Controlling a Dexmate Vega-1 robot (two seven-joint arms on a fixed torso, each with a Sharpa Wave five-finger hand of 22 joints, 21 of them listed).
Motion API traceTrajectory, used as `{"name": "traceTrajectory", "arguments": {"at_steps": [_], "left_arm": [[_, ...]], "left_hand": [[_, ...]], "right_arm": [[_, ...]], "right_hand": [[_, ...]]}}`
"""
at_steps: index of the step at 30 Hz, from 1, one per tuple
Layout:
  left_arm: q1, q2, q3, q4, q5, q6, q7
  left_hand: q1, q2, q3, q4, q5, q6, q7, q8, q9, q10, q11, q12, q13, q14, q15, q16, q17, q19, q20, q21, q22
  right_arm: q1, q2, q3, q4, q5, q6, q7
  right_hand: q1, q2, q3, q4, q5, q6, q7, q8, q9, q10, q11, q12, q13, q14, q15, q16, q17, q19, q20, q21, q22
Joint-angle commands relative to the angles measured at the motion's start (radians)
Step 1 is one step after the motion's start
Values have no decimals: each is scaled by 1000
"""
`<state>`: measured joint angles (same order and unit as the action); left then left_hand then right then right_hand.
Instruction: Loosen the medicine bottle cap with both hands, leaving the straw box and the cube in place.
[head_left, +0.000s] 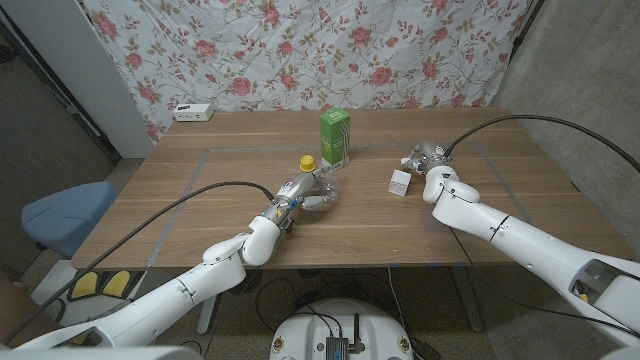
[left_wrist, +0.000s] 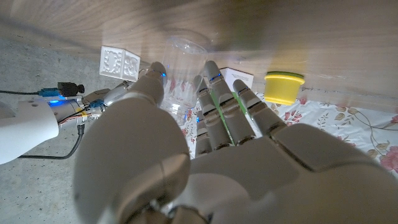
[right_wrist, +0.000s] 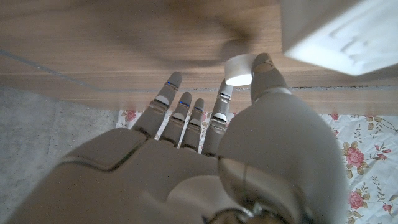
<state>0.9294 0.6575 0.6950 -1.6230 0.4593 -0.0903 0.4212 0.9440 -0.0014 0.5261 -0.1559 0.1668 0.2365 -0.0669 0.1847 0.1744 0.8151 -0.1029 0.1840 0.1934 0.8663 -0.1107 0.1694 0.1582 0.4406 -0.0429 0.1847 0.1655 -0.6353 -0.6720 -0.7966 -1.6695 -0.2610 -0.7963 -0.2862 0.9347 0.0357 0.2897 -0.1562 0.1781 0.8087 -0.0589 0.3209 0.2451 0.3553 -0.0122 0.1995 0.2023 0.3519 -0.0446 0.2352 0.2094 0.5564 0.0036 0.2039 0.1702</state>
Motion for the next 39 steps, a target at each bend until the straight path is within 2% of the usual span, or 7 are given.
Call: {"name": "traceTrajectory", "arguments": {"at_steps": [1, 5, 8, 22, 25, 39], "left_arm": [[3, 2, 1, -6, -5, 11, -5], [3, 0, 2, -4, -5, 12, -3], [3, -1, 3, -3, -6, 12, -1], [11, 11, -1, -12, -15, 18, -8], [13, 16, -3, -14, -21, 17, -16], [15, 23, -9, -14, -32, 12, -24]], "left_hand": [[-9, -12, -6, 1, 3, 2, -11, -1, 3, 38, -47, 0, 3, -12, -101, -2, 3, -5, -32, 0, 2], [-10, -13, -9, 2, 4, -2, -16, -2, 3, 38, -50, 2, 3, -15, -101, 0, 4, -7, -30, 0, 2], [-8, -13, -10, 1, 4, 0, -16, -1, 3, 39, -50, 3, 3, -15, -102, 1, 5, -7, -32, 0, 2], [-14, -22, -23, 2, 3, -4, -21, 0, 3, 27, -51, 4, 4, -31, -97, 2, 5, -11, -30, 0, 2], [-22, -31, -34, 4, 2, -11, -26, -3, 3, 18, -51, 2, 4, -39, -94, 2, 6, -12, -30, 0, 2], [-31, -41, -61, 7, 2, -28, -41, -4, 3, -12, -51, -1, 4, -77, -84, 2, 9, -18, -21, 0, 3]], "right_arm": [[5, 4, -3, 17, 12, 1, 12], [7, 4, -3, 20, 17, 1, 17], [11, 4, -6, 20, 19, -6, 25], [5, -3, -3, 2, 27, -7, 25], [2, -4, 0, -2, 30, -9, 22], [-2, -9, 6, -13, 44, 10, 27]], "right_hand": [[-3, -3, 10, 2, 5, -10, 7, -2, 4, 4, 4, -1, 3, 2, -6, -5, 2, 8, -4, -2, 3], [-5, -8, 10, 1, 5, -24, 9, -7, 6, 0, 5, -3, 3, -2, -1, -8, 2, 5, -3, -3, 3], [-10, -13, 10, 2, 6, -47, 12, -14, 7, -14, 26, -8, 3, -8, 3, -12, 2, 0, 0, -6, 3], [-34, -38, 1, 7, 6, -107, 24, -34, 10, -31, 39, -11, 5, -22, 16, -20, 3, -14, 6, -11, 3], [-46, -47, -4, 10, 6, -130, 20, -42, 11, -36, 47, -11, 5, -26, 19, -22, 4, -17, 8, -11, 4], [-111, -67, -25, 32, 6, -202, 40, -65, 17, -73, 62, -15, 8, -63, 46, -31, 9, -46, 24, -17, 4]]}}
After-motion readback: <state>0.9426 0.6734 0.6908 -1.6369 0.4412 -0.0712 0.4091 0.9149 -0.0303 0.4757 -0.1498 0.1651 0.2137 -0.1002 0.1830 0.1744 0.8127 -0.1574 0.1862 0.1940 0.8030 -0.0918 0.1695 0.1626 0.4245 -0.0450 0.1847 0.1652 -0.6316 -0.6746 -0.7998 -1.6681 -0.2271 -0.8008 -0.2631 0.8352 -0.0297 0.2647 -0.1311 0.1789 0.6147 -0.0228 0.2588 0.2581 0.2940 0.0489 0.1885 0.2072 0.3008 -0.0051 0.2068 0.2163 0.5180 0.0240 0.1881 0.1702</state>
